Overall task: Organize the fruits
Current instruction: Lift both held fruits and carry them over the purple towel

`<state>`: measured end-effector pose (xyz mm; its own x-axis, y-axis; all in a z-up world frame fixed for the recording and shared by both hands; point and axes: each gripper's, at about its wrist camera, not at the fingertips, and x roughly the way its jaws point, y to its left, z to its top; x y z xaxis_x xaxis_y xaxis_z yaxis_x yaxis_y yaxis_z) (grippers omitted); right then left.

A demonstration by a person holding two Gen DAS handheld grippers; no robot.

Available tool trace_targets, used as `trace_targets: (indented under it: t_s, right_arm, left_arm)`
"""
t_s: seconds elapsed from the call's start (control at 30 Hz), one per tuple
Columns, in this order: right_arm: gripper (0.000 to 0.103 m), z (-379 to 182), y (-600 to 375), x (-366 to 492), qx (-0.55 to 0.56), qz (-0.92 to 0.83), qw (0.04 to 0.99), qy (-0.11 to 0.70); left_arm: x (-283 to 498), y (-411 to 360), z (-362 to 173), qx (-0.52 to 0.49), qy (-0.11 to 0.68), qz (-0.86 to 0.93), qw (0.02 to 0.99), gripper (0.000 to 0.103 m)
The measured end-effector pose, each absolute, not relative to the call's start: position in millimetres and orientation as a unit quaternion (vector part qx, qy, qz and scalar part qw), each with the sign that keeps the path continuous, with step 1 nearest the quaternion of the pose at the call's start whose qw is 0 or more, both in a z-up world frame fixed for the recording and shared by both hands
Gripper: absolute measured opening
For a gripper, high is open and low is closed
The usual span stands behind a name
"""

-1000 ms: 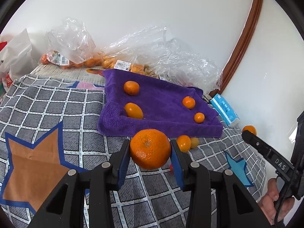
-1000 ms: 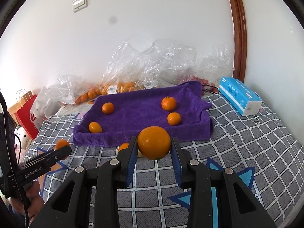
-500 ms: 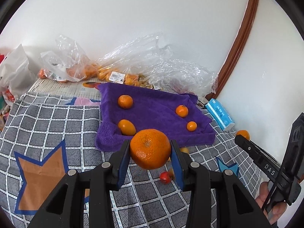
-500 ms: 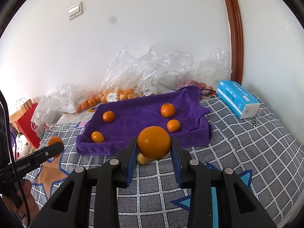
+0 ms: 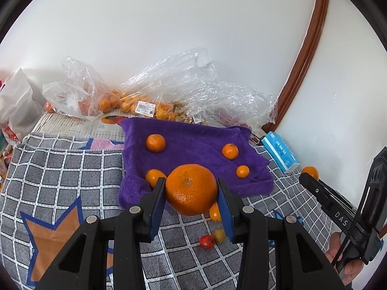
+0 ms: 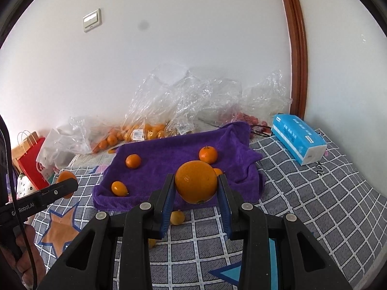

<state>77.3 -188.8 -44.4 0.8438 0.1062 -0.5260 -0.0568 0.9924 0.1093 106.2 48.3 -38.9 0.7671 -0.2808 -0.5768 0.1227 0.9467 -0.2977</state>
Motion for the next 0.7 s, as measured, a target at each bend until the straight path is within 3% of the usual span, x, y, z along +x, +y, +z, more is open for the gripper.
trace_targets:
  t_s: [0.7]
  right_arm:
    - [0.034, -47.7, -204.1, 145.7, 0.031, 0.046, 0.96, 0.274]
  left_arm:
    - [169.3, 75.4, -43.4, -0.147, 0.337, -0.079, 0.927, 0.039]
